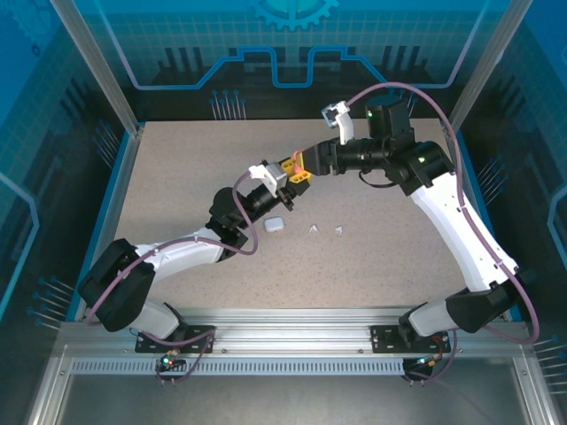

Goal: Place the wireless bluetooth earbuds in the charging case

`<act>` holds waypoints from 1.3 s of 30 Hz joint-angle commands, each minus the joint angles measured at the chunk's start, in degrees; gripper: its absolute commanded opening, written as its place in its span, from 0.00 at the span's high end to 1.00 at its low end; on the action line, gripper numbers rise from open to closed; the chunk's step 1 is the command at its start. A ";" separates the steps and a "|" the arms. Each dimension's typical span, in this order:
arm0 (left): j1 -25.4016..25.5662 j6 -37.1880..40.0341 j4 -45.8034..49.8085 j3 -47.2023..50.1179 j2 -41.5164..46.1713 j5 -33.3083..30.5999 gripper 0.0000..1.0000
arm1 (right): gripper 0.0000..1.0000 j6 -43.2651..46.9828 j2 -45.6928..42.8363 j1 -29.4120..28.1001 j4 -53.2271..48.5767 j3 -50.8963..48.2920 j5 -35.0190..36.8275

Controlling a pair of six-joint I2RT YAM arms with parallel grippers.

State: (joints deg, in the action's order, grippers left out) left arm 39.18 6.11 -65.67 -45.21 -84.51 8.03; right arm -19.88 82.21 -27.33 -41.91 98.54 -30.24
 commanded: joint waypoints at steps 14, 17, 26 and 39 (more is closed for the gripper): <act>0.11 -0.66 -2.18 -0.73 -0.99 0.87 1.00 | 0.40 -4.99 -6.44 4.40 6.37 -5.50 5.32; 0.11 -0.84 -2.51 -0.09 -0.84 -0.31 1.00 | 0.40 -6.91 -7.24 5.87 5.65 -7.81 9.57; 0.04 -1.71 -4.28 3.51 -0.34 -3.76 1.00 | 0.40 -15.69 -7.62 10.39 7.08 -24.98 23.62; -0.06 -4.12 -7.83 8.95 -0.46 -6.61 1.00 | 0.43 -19.67 20.51 15.82 2.17 -14.57 34.66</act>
State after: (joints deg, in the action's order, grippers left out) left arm 39.18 3.90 -69.41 -37.19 -85.17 2.94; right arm -37.89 97.01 -12.29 -36.82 79.59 1.15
